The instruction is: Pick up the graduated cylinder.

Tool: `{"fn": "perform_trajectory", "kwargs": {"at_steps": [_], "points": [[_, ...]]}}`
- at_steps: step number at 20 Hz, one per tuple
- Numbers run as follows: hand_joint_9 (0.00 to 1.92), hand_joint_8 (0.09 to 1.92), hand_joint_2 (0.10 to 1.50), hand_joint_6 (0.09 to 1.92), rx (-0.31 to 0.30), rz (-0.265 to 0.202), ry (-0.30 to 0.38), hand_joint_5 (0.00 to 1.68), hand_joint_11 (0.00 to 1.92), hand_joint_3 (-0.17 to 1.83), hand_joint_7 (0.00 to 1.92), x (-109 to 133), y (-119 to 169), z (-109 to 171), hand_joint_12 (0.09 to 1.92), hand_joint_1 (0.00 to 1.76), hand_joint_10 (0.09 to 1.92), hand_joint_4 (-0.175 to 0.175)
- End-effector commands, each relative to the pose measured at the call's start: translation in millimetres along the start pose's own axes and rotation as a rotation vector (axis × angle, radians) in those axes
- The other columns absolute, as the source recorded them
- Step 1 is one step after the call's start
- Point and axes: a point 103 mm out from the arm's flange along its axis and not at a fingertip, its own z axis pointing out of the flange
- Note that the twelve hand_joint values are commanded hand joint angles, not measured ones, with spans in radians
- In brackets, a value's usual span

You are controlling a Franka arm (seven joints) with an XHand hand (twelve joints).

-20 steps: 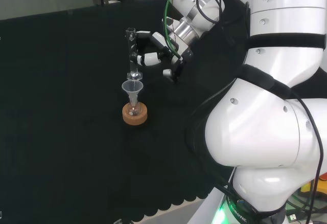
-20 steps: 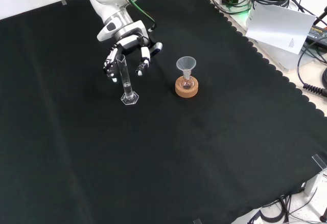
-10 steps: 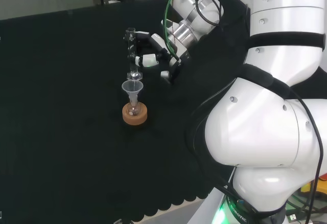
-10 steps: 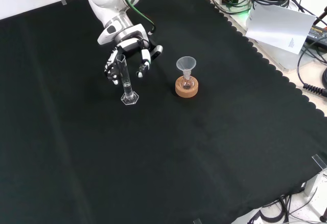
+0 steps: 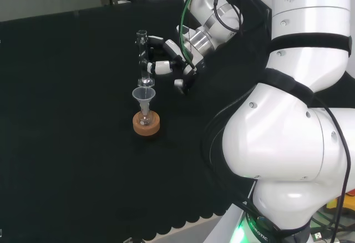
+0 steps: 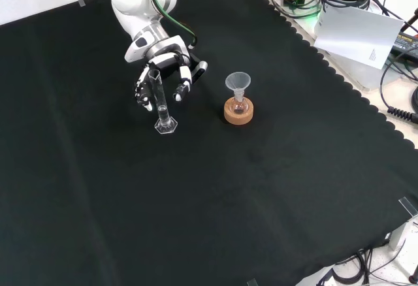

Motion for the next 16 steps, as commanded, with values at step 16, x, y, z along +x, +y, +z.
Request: {"fn": "perform_trajectory", "kwargs": {"at_steps": [16], "points": [[1.00, 0.60, 0.69, 0.59, -0.025, 0.023, 0.023, 0.61, 0.79, 0.67, 0.64, -7, 5, 14, 1.10, 1.05, 0.35, -0.024]]}}
